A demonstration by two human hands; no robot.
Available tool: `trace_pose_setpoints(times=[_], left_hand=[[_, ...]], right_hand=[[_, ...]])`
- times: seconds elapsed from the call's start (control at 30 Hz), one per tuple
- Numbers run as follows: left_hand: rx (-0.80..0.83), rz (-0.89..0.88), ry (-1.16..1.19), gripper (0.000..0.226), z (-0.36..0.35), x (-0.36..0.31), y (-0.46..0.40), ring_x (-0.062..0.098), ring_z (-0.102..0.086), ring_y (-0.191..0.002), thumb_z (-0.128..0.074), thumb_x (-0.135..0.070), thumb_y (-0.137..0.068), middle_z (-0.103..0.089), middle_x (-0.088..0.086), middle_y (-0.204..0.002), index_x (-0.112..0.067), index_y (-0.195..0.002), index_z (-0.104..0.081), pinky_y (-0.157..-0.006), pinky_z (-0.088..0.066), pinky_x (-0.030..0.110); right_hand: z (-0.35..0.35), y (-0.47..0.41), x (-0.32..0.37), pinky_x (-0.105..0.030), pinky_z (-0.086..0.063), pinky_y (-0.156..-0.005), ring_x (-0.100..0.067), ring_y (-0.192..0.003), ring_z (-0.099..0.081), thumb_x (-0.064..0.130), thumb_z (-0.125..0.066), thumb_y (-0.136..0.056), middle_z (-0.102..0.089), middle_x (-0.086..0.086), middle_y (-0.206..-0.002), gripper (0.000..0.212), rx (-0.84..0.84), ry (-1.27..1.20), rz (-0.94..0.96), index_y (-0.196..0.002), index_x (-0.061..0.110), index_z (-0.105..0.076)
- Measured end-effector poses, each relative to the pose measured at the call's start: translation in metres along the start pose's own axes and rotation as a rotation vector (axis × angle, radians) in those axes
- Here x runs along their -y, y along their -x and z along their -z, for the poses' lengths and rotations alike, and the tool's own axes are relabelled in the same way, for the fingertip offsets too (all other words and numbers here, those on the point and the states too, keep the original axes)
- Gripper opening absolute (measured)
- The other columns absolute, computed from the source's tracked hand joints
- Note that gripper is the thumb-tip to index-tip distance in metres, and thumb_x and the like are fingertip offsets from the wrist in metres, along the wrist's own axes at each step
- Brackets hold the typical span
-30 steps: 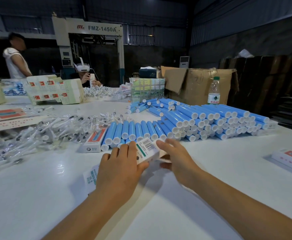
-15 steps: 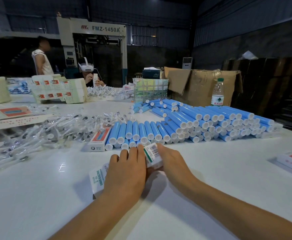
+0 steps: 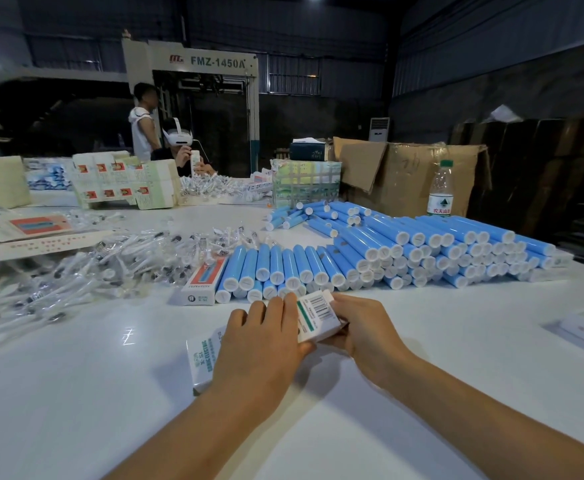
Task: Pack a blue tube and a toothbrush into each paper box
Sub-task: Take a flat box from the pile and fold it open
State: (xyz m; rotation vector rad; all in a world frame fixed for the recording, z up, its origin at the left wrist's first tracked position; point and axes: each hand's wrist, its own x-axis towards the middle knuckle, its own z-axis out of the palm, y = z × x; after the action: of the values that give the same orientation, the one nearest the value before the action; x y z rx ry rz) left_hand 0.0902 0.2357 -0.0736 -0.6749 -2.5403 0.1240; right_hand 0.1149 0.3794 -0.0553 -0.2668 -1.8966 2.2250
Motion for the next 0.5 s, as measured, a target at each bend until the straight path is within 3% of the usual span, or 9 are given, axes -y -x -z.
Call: trace_pose_setpoints(times=[0.1,0.27,0.5], left_hand=[[-0.012,0.012,-0.002,0.074,0.005,-0.003,0.001,0.023,-0.052,-0.11,-0.038,-0.06,-0.091,-0.051,0.006,-0.131,-0.01,-0.146,-0.03,-0.086,-0.041,0.036],[-0.031,-0.042,-0.017,0.073,-0.002,-0.005,-0.001,0.024,-0.036,-0.122,-0.023,-0.056,-0.097,-0.031,0.007,-0.143,-0.01,-0.148,-0.001,-0.094,-0.03,0.036],[0.011,-0.043,-0.045,0.076,-0.003,-0.003,0.001,0.024,-0.036,-0.12,-0.019,-0.06,-0.095,-0.03,0.007,-0.142,-0.009,-0.148,0.002,-0.093,-0.03,0.036]], right_hand=[[-0.002,0.001,-0.002,-0.034,-0.059,-0.067,-0.02,-0.072,-0.071,-0.001,-0.041,-0.091,-0.073,-0.013,-0.079,0.033,-0.041,0.053,0.057,-0.084,0.006,-0.073],[-0.003,0.001,-0.003,-0.042,-0.057,-0.076,-0.021,-0.072,-0.069,0.006,-0.039,-0.092,-0.072,-0.013,-0.077,0.034,-0.044,-0.001,0.061,-0.079,0.007,-0.07],[-0.004,0.005,-0.012,-0.028,-0.056,-0.068,-0.009,-0.072,-0.068,0.003,-0.035,-0.097,-0.072,0.002,-0.075,0.044,0.005,0.21,0.152,-0.082,0.027,-0.069]])
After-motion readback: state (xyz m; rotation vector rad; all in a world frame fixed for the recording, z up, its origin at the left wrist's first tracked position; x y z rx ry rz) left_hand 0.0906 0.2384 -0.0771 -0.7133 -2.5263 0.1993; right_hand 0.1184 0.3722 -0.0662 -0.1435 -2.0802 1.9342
